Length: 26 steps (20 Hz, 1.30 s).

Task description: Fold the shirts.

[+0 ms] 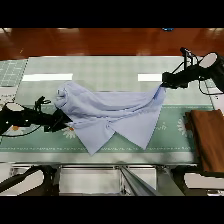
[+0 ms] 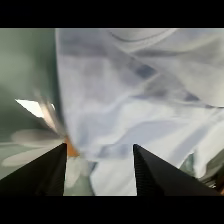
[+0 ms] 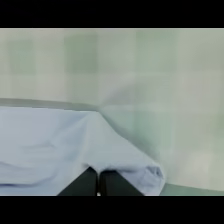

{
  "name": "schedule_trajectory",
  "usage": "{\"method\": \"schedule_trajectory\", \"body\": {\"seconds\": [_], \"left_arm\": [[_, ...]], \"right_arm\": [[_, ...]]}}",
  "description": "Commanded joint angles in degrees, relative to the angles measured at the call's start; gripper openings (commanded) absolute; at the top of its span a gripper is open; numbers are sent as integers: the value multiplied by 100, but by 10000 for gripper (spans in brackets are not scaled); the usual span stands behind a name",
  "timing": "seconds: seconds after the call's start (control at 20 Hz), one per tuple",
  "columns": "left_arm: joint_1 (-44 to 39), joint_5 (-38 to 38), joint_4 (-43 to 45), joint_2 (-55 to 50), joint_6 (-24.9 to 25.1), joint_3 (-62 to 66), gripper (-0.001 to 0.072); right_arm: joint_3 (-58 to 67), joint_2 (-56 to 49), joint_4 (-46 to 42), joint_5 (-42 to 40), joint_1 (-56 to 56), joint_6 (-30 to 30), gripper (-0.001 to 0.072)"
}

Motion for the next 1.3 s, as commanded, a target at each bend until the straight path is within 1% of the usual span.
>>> {"method": "schedule_trajectory", "body": {"seconds": [0.0,0.05,0.1,0.15,0.25,0.3,0.45,0.6,0.7,0.85,0.95,1.05,1.15,1.2,1.25], "left_arm": [[-501,557,-260,-229,-144,-63,495],[-608,627,-391,-313,-142,-31,429],[-682,697,-437,-387,-142,39,229],[-708,697,-492,-415,-22,153,19],[-619,417,-654,-372,229,660,20],[-520,109,-675,-317,337,1102,20],[-118,-656,-896,-31,522,2953,19],[310,-831,-1373,136,313,5270,19],[507,-828,-1436,221,116,6765,19],[833,-828,-1434,417,-48,8498,19],[1163,-789,-1434,769,-61,8929,19],[1663,-787,-1274,1405,-37,8804,19],[2015,-715,-678,2024,-31,8649,19],[2009,-673,-385,2229,-37,8642,19],[1932,-680,-319,2398,-35,8642,19]], "right_arm": [[7,0,70,79,13,2,24],[7,0,146,98,13,0,24],[7,4,221,118,13,-2,24],[7,7,293,179,11,-9,24],[33,103,446,354,-13,-173,24],[140,208,433,442,-44,-181,24],[1001,699,444,573,-162,-92,24],[2437,1161,409,774,-181,-9,24],[3314,1464,409,1043,-181,11,24],[3982,2168,402,1104,-181,7,24],[4096,2767,321,1093,-181,-13,24],[4096,3392,66,1115,-181,-59,24],[4096,3921,-354,1202,-181,-55,24],[4096,4142,-546,1314,-181,-7,24],[4096,4330,-654,1475,-181,31,24]]}}
